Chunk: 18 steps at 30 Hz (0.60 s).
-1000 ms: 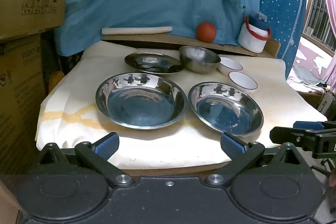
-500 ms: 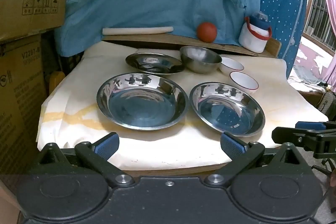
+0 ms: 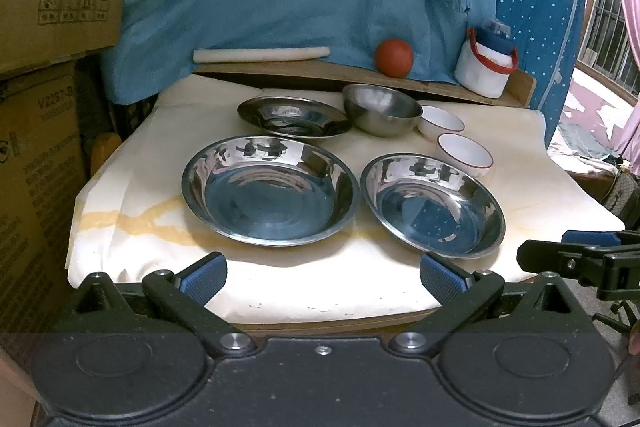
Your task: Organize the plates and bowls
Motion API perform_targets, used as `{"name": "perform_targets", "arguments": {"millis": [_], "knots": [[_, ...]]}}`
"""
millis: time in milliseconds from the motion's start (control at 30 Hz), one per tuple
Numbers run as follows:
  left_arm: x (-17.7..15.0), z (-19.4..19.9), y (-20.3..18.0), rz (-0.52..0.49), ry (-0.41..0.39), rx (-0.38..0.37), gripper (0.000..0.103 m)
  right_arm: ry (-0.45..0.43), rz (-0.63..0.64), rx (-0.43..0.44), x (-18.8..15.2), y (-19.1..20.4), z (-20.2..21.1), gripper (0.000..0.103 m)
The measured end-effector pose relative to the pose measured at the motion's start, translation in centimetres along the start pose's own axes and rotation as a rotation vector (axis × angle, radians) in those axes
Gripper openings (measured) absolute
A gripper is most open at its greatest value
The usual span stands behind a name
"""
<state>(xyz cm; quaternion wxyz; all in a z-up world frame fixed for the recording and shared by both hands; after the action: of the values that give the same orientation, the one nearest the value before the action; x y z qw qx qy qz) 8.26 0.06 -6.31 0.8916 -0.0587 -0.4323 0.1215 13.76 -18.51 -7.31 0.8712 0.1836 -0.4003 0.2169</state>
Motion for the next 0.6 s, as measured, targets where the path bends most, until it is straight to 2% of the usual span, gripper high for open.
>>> {"name": "perform_targets", "arguments": {"millis": [600], "knots": [[-0.11, -0.31, -0.28, -0.009, 0.005, -0.005, 0.102, 0.001, 0.001, -0.002, 0.00, 0.17, -0.02, 0.103]]}}
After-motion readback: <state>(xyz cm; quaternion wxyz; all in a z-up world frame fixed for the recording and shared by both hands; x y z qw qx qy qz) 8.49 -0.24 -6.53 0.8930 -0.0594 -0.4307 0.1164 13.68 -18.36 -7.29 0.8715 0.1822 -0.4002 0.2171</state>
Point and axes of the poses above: each gripper's, at about its wrist camera, not at the fingertips, and z roughly against the way its jaws point, y to its left, x to its top, the point moved 10 cm from there along -z, roughly the way its jaws point, and after that the axes turned 6 degrees about z, right-handed, at the moved point
